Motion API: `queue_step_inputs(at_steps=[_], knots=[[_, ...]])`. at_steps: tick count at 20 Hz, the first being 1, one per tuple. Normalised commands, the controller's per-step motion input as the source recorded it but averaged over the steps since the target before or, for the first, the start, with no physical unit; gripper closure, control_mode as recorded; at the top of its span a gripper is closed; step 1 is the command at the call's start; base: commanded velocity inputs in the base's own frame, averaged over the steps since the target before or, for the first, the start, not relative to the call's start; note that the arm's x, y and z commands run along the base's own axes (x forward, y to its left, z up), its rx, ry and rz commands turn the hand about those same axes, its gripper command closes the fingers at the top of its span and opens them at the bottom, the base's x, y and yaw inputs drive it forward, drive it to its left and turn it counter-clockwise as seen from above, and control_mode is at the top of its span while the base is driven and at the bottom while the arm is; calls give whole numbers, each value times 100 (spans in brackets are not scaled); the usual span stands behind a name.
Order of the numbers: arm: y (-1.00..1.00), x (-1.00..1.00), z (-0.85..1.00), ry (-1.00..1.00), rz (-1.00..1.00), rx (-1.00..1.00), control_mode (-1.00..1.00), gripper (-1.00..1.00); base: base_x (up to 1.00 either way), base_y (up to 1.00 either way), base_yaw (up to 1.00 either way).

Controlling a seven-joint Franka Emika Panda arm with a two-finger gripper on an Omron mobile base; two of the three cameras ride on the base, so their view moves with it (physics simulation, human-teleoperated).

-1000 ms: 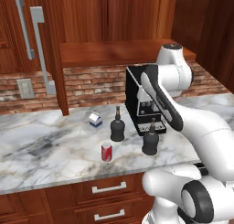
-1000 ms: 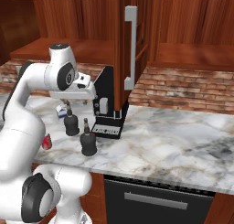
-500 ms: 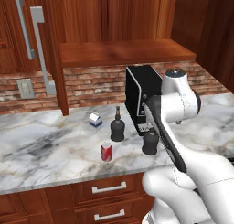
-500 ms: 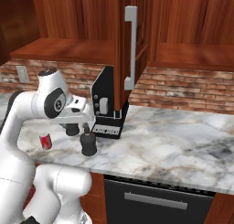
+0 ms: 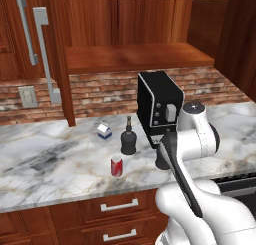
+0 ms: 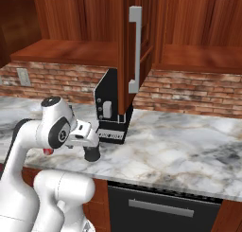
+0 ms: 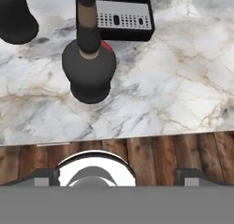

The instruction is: Sort all alcoholic drinks to one cabinet, and non-alcoholic drinks to the other.

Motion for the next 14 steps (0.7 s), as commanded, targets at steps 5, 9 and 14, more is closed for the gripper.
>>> queue_step_inputs(at_steps=[5,9,14], knots=[[0,29,-16,0,0,2,-100,-100,0,0,0],[0,35,-1,-2,0,5,-100,-100,0,0,0],[1,41,-1,0,0,6,-100,-100,0,0,0]])
